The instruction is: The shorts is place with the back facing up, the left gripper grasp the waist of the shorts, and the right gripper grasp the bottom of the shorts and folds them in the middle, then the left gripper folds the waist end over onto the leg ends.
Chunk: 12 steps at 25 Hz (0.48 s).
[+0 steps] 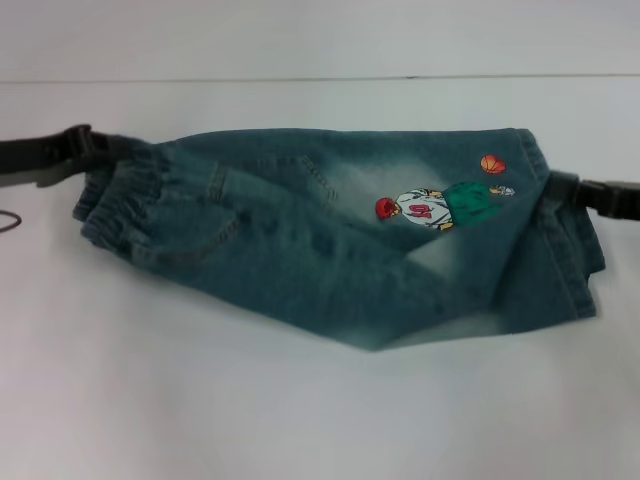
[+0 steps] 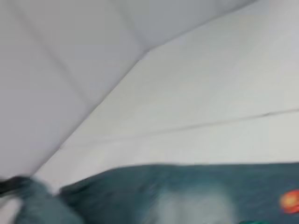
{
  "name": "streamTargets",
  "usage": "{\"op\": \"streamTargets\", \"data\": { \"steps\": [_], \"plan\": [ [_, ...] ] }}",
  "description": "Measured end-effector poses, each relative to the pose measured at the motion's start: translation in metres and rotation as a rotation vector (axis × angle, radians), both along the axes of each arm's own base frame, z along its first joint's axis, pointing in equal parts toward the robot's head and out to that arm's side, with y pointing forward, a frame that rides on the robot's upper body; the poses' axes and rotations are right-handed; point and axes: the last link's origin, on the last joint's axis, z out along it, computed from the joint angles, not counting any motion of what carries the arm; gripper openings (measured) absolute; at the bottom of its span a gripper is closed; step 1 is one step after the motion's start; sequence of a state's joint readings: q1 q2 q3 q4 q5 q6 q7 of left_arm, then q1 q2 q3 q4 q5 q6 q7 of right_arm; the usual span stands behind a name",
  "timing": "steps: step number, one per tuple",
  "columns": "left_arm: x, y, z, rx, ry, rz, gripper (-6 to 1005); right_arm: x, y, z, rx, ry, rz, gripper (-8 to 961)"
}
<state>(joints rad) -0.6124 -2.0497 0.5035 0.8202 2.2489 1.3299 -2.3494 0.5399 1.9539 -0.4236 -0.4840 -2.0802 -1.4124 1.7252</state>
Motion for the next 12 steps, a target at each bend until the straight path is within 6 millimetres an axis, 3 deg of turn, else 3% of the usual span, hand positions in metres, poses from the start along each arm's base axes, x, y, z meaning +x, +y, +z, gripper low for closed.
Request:
{"op": "streamTargets", "data": {
  "steps": [4,12],
  "plan": [
    [-0.004,-0.002,0.000,0.075,-0.033,-0.023,39,0.010,0.010,-0.012,0.113,-0.050,-0.070,6],
    [-0.021,-0.004,-0.003,0.163,-0.045,0.014,40,0.005,0.030,-0.022,0.278,-0.061,-0.108,5]
  ]
}}
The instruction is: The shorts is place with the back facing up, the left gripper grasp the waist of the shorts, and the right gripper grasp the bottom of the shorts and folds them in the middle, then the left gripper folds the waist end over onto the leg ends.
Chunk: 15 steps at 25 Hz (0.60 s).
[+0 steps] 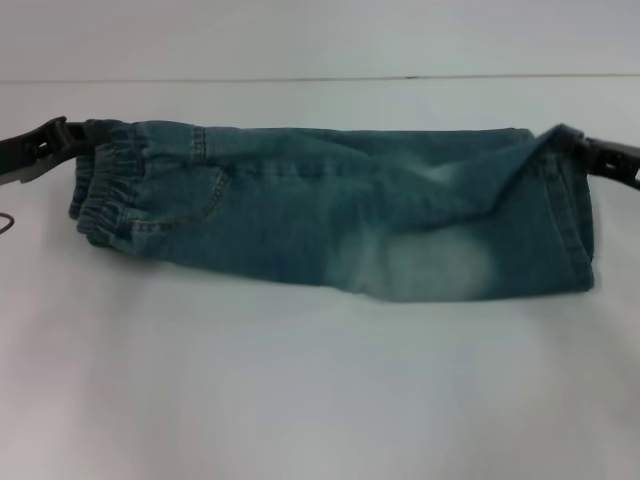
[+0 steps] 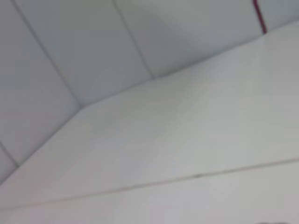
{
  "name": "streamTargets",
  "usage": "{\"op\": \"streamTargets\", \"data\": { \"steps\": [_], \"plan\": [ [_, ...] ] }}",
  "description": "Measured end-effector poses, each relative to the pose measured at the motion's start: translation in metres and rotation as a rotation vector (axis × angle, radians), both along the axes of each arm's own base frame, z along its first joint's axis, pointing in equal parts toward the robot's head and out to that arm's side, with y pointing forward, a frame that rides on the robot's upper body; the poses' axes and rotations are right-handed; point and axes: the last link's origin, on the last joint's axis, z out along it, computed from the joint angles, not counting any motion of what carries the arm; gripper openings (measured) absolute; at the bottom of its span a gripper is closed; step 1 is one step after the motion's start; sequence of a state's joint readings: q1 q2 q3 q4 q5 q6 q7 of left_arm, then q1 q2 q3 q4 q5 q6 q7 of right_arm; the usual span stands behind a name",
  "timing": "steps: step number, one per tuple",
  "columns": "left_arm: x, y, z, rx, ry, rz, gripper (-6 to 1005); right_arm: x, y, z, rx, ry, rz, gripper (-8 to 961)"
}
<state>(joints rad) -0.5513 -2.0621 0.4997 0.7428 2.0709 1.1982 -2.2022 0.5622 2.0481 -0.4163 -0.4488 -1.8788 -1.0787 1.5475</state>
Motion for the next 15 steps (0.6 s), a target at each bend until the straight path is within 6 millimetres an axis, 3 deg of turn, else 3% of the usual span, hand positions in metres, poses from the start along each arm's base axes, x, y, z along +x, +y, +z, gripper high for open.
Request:
{"op": "streamTargets", "data": {
  "steps": [9,15],
  "plan": [
    [-0.018,0.002,-0.001,0.068,0.044,0.080,42,-0.011,0.025,-0.002,0.091,-0.039,-0.019,5],
    [-0.019,0.005,-0.006,0.080,0.086,0.065,43,-0.021,0.042,-0.007,0.107,-0.104,-0.028,5]
  ]
}}
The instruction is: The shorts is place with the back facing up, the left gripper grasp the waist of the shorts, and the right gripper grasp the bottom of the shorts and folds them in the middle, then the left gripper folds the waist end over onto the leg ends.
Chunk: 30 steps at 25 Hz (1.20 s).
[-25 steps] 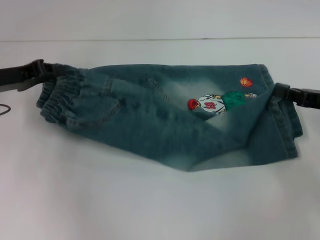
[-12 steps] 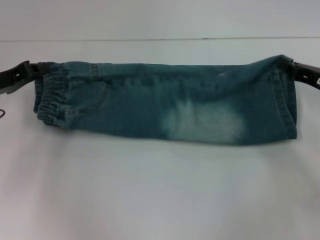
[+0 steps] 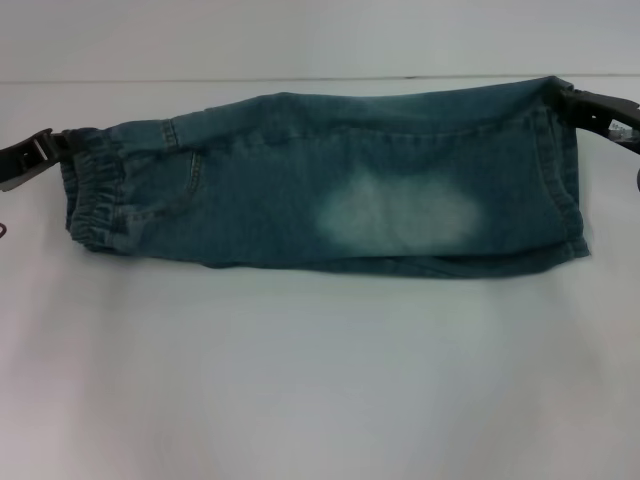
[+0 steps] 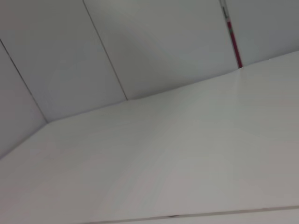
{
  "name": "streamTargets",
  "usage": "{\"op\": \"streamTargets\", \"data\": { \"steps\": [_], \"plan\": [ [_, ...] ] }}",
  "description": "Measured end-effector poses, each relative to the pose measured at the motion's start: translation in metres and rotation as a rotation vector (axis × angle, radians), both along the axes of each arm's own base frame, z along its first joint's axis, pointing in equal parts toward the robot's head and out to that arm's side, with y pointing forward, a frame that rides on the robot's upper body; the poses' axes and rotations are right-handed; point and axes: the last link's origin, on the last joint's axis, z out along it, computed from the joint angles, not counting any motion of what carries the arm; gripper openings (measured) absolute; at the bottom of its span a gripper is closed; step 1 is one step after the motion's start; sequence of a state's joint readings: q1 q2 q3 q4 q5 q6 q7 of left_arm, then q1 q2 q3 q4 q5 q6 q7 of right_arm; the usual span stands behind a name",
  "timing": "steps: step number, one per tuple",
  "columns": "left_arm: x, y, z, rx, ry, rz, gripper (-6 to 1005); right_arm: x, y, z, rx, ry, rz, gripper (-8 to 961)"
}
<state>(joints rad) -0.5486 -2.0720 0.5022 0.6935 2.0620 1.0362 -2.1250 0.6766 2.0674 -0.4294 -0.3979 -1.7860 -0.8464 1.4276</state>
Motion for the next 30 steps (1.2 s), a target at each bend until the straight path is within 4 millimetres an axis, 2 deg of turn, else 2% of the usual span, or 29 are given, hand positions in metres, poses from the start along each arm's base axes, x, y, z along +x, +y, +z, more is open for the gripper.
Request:
{"op": "streamTargets", "data": {
  "steps": [8,11,18,23,26,30],
  "plan": [
    [0.005,0.008,-0.009,0.012,0.049,-0.025,44,-0.002,0.004,-0.013,-0.025,-0.052,-0.029,21],
    [0.002,0.009,-0.010,0.031,0.060,-0.004,45,-0.001,0.003,-0.017,-0.036,-0.060,-0.034,80],
    [-0.009,0.008,-0.011,0.055,0.107,0.025,297,0.007,-0.004,-0.020,-0.041,-0.049,-0.061,216],
    [-0.010,0.006,-0.010,0.051,0.106,0.019,523,0.006,-0.011,-0.020,-0.062,0.010,-0.036,424],
    [-0.006,-0.002,0.000,0.009,0.082,-0.041,638,-0.002,-0.022,-0.010,-0.114,0.112,0.051,564],
    [-0.010,-0.014,0.011,-0.037,0.023,-0.026,794,-0.024,-0.049,0.007,-0.243,0.197,0.277,745]
  ]
}}
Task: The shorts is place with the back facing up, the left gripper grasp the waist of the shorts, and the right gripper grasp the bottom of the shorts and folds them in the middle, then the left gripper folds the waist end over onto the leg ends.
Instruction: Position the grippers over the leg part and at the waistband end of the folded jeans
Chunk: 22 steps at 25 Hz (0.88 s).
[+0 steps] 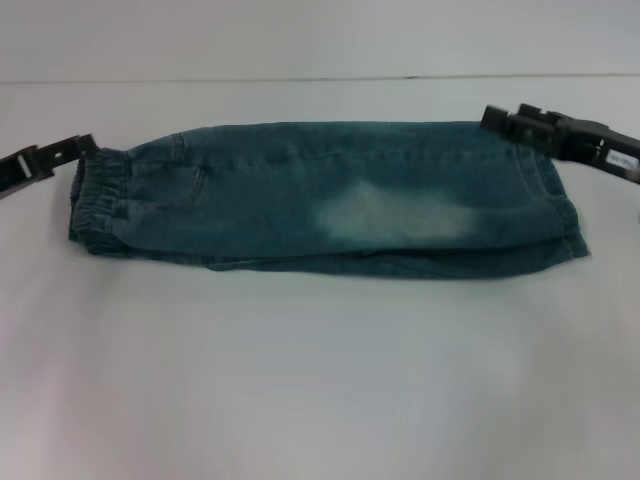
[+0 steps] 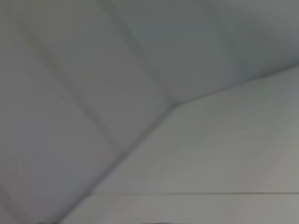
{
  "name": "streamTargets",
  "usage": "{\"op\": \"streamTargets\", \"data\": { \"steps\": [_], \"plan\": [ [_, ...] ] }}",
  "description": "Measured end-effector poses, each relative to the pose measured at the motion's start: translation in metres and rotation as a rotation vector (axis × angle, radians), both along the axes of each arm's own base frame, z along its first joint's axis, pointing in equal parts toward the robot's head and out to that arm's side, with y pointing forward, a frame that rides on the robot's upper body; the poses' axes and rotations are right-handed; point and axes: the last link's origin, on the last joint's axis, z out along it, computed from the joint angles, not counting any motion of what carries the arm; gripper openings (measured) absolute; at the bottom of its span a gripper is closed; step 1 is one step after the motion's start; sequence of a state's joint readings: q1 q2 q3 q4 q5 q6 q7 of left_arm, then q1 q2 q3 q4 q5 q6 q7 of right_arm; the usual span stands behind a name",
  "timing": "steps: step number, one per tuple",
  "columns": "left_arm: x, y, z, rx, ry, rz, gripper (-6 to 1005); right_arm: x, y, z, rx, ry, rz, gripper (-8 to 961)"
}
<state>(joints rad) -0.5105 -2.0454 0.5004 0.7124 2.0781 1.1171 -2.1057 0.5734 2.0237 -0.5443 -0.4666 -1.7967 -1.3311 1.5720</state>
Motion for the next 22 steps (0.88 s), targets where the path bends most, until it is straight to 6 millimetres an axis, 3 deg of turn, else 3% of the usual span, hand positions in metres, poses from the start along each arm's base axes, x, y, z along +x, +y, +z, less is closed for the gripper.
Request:
{"op": "streamTargets", "data": {
  "steps": [3,5,10,22],
  "plan": [
    [-0.006,-0.007,0.005,-0.029,-0.048,0.073,912,-0.016,-0.020,0.005,-0.101,-0.003,0.173,851],
    [-0.011,-0.011,0.006,-0.055,-0.082,0.149,920,-0.022,-0.031,0.006,-0.163,-0.022,0.255,921],
    [-0.017,-0.015,0.001,-0.110,-0.156,0.307,932,-0.022,-0.039,0.001,-0.205,-0.043,0.279,939],
    [-0.011,-0.016,-0.018,-0.187,-0.208,0.347,877,-0.019,-0.037,-0.007,-0.195,-0.064,0.252,945]
  ]
}}
